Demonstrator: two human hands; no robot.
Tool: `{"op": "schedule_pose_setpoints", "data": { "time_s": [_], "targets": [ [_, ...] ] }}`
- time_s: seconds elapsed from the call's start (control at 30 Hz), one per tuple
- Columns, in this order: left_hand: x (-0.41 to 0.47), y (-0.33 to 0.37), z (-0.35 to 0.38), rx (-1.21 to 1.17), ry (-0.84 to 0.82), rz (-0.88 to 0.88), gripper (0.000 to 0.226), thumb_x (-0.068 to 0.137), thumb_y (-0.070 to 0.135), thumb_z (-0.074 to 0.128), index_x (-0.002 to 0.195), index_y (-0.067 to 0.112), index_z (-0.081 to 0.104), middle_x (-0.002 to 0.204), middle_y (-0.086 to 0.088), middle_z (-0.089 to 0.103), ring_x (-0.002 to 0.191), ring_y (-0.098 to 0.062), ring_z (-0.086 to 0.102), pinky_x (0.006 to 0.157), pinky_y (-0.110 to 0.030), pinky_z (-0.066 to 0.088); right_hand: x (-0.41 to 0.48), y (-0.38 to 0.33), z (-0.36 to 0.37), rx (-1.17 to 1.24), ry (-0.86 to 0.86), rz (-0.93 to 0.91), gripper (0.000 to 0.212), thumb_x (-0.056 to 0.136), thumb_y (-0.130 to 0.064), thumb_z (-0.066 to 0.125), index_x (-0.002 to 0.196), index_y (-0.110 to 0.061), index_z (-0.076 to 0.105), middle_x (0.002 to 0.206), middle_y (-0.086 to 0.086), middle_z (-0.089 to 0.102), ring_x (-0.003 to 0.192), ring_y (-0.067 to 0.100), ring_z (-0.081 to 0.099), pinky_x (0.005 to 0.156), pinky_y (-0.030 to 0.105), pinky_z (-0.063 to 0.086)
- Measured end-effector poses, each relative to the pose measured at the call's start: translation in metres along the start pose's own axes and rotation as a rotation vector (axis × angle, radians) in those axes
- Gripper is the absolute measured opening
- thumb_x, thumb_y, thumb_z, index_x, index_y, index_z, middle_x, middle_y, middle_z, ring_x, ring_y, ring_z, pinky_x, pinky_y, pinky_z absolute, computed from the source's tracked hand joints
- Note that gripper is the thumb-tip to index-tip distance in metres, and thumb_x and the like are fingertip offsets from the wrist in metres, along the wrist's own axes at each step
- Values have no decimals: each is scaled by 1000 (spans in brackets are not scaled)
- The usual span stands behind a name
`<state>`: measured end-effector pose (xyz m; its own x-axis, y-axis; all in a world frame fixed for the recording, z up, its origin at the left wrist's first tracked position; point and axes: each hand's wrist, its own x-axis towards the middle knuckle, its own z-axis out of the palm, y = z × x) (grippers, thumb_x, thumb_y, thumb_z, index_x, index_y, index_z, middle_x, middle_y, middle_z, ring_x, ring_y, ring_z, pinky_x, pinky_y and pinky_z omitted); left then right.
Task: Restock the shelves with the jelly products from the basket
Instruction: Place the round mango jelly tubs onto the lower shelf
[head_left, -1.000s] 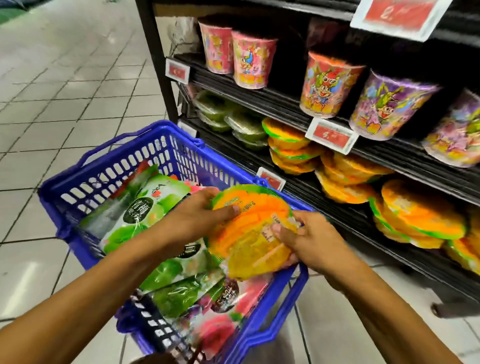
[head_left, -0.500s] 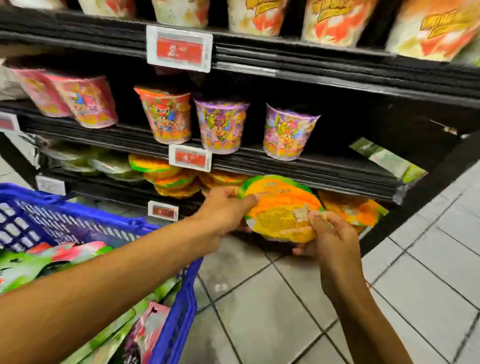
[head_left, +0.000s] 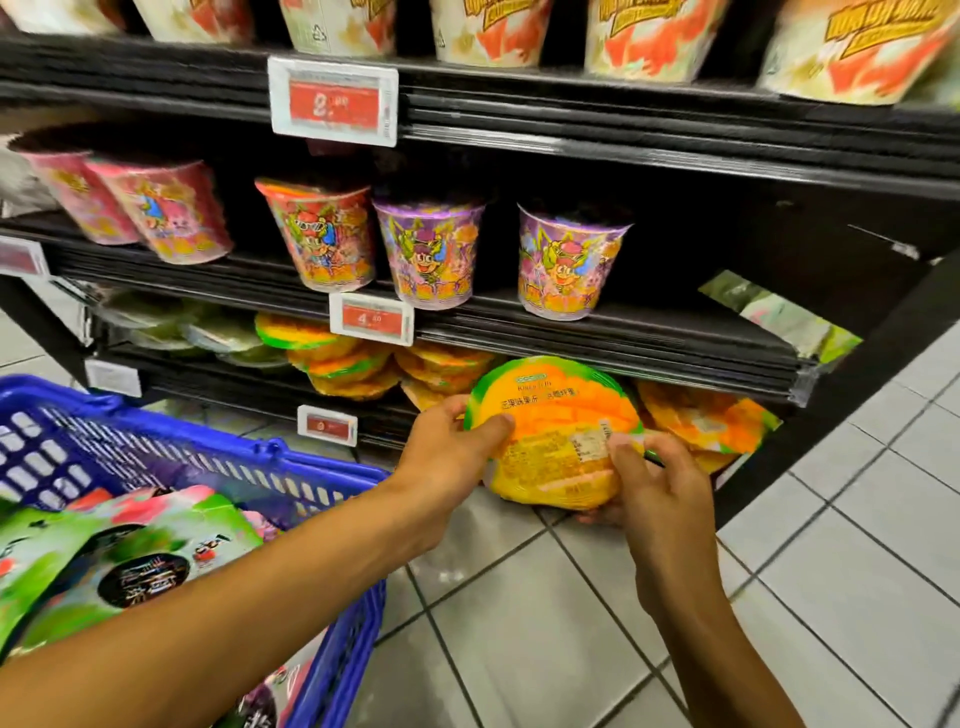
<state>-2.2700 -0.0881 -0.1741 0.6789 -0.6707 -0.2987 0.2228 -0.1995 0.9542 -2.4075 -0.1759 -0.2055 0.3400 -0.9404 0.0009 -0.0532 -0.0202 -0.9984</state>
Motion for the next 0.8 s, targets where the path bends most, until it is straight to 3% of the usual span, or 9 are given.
{"op": "schedule_pose_setpoints", "data": {
  "time_s": [0.1, 0.2, 0.27, 0.47, 0.63, 0.8],
  "targets": [
    [1, -1, 2, 13, -18, 7, 11, 93, 11, 62, 98, 20, 64, 96, 0, 72, 86, -15, 68, 79, -31, 57, -1, 0, -4, -10, -17, -16, 16, 99, -21, 54, 84, -17, 57, 72, -13, 69, 61, 12, 69, 43, 30, 53],
    [1, 1, 3, 28, -42, 5, 11, 94, 12, 61, 97, 22, 62, 92, 3, 70, 80, -8, 67, 57, -15, 53, 1, -1, -6, -14, -15, -17, 14, 98, -22, 54, 86, -20, 58, 72, -18, 69, 61, 9, 70, 43, 26, 52],
    [1, 1, 3, 26, -49, 1, 11, 94, 12, 60, 101, 20, 62, 92, 2, 70, 77, -6, 66, 50, -10, 48, 1, -1, -7, -9, -22, -9, 13, 99, -21, 53, 86, -20, 58, 71, -20, 69, 59, 9, 69, 42, 26, 53],
    [0, 2, 3, 8, -54, -4, 19, 94, 10, 60, 112, 14, 61, 92, 2, 69, 76, -4, 65, 50, -9, 47, -1, 0, -8, -3, -35, -6, 14, 99, -20, 52, 87, -18, 58, 73, -18, 70, 59, 12, 70, 43, 26, 53],
    [1, -1, 4, 9, -47, -17, 14, 94, 11, 59, 106, 18, 63, 100, -2, 71, 82, -8, 67, 57, -12, 52, -3, 1, -7, -8, -45, 5, 13, 100, -21, 51, 89, -18, 57, 77, -21, 70, 64, 11, 71, 45, 26, 54],
    [2, -5, 3, 20, -56, -54, 15, 94, 13, 60, 108, 12, 66, 93, 0, 73, 74, -5, 68, 56, -15, 52, -8, 4, -10, 21, -41, 47, 14, 100, -19, 51, 91, -9, 56, 71, -13, 71, 52, 17, 68, 43, 25, 53]
  ]
}}
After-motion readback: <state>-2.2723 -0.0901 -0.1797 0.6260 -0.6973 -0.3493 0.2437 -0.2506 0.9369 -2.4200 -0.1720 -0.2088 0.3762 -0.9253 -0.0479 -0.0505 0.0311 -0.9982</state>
